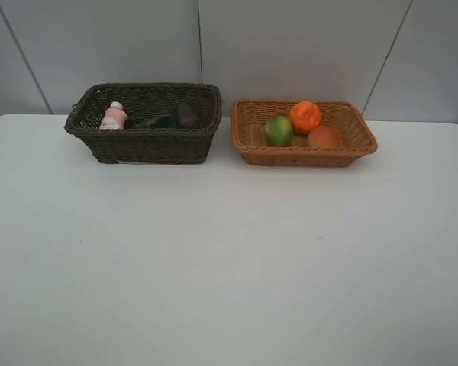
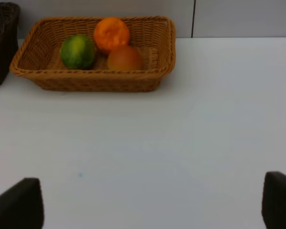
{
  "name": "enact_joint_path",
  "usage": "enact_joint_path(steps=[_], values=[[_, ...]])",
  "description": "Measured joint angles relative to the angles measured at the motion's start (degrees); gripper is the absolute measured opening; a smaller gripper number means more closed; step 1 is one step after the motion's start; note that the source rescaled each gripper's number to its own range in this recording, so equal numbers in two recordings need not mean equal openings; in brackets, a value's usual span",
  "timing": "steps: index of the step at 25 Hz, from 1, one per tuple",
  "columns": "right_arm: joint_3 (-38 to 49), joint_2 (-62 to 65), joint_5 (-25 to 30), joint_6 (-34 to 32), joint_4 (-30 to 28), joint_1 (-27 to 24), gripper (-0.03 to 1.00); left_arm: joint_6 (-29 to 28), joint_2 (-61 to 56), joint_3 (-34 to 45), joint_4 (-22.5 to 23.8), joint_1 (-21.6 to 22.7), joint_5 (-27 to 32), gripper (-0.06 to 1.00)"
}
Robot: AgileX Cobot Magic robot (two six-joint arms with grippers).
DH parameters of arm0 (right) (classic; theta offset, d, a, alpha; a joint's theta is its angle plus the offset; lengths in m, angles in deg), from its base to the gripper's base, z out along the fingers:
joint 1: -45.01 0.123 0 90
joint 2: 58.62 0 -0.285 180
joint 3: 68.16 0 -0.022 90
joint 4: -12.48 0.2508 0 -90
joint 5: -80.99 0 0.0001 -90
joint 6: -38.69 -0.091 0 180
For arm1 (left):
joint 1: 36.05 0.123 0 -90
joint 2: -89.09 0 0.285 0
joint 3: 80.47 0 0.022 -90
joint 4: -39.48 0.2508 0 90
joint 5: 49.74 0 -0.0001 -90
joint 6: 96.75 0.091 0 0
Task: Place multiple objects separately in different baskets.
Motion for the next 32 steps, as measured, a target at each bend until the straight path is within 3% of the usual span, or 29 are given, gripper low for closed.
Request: enact_joint_path(steps=[5,12,19,32], values=[[0.0,0.0,0.0,0.0,0.0,0.0,0.97,0.53,-11.32,5.73,-1.82,0.0,3.13,1.0],[0.0,0.0,0.0,0.0,0.0,0.0,0.97,2.54,-18.42,5.97,-5.69,0.0,7.03,1.0],[0.0,0.0,0.0,0.0,0.0,0.0,0.97,11.1,-20.24,7.1,-11.38,0.0,10.48,1.0],[0.0,0.0,0.0,0.0,0.0,0.0,0.97,12.04,-20.24,7.1,-11.53,0.0,10.48,1.0]])
